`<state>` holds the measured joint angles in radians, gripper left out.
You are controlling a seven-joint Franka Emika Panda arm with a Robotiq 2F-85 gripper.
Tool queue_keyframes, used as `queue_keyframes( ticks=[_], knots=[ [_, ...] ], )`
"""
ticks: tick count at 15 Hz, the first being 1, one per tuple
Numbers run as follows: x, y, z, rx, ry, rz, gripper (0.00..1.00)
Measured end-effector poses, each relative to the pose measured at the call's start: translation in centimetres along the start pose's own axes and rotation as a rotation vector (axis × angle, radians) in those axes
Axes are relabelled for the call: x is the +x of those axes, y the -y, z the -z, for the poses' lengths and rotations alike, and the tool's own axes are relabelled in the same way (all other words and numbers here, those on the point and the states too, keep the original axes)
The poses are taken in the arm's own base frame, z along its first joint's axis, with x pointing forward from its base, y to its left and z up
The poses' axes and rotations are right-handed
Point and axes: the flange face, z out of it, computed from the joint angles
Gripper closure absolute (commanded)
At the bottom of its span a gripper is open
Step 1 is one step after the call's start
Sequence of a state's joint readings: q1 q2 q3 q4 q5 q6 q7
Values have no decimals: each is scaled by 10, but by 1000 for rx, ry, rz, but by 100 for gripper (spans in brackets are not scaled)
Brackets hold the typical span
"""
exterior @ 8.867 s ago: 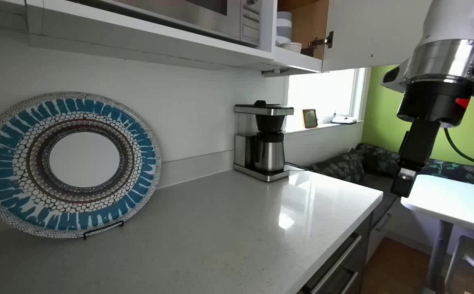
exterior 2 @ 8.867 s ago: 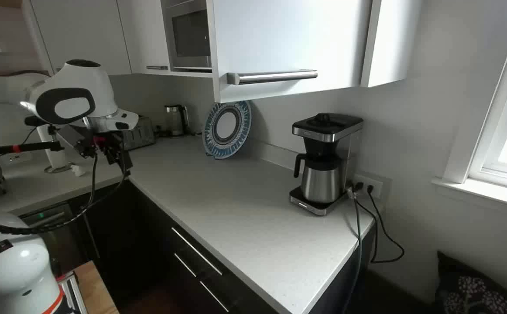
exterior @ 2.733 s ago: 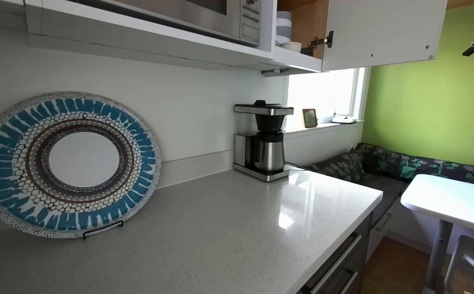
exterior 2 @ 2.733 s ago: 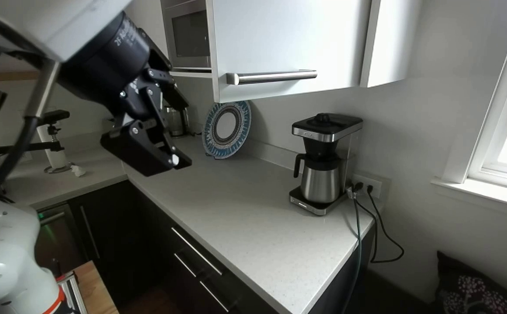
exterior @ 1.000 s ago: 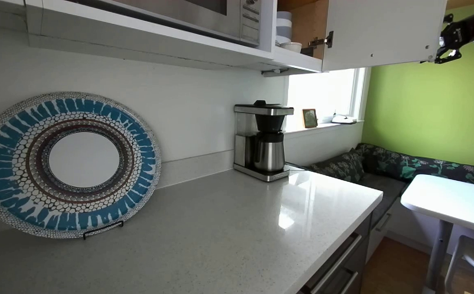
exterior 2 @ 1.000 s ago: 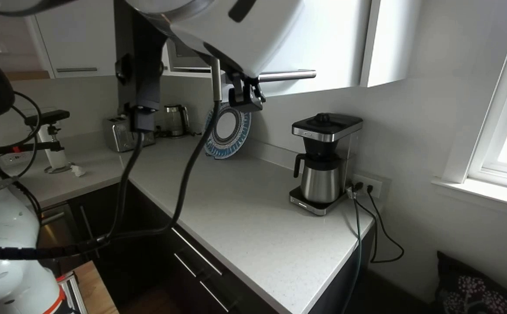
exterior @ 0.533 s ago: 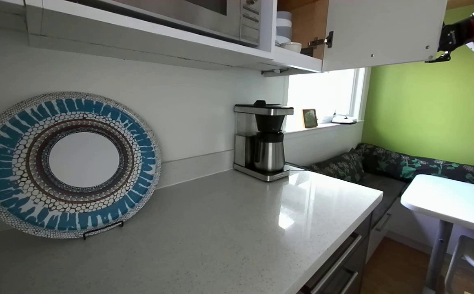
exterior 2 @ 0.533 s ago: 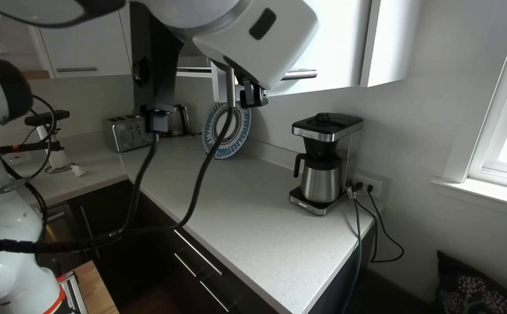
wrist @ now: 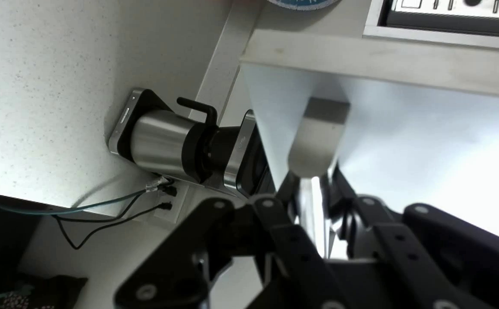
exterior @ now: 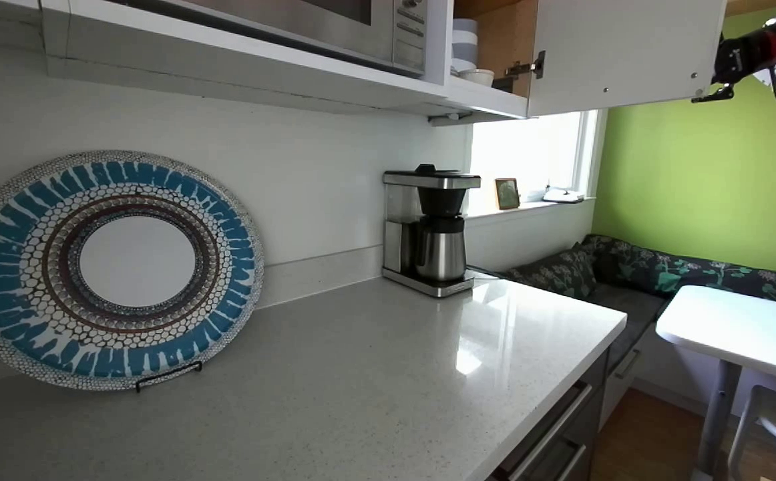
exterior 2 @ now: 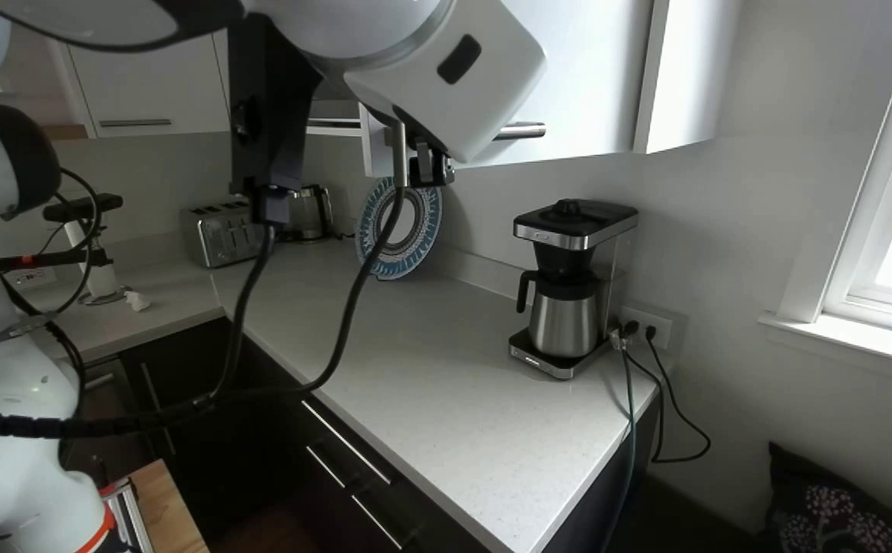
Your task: Close the open upper cabinet door.
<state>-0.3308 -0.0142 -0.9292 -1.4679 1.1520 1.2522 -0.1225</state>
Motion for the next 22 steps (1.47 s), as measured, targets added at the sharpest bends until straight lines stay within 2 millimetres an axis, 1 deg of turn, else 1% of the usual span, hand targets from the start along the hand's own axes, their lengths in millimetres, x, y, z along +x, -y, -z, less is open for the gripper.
queue_keyframes(
  ticks=[5, 9, 10, 12, 14, 16, 22],
  knots=[
    [-9, 11, -18, -8, 55, -16, 95],
    [-23, 25, -43, -20, 83, -26, 95],
    [-27, 30, -53, -21, 83, -30, 79],
    [-35, 40, -75, -15, 91, -34, 79],
    [-38, 48, -91, -11, 93, -34, 79],
    [-38, 51, -95, -12, 95, -34, 79],
    [-38, 48, -91, -10, 85, -38, 79]
  ],
)
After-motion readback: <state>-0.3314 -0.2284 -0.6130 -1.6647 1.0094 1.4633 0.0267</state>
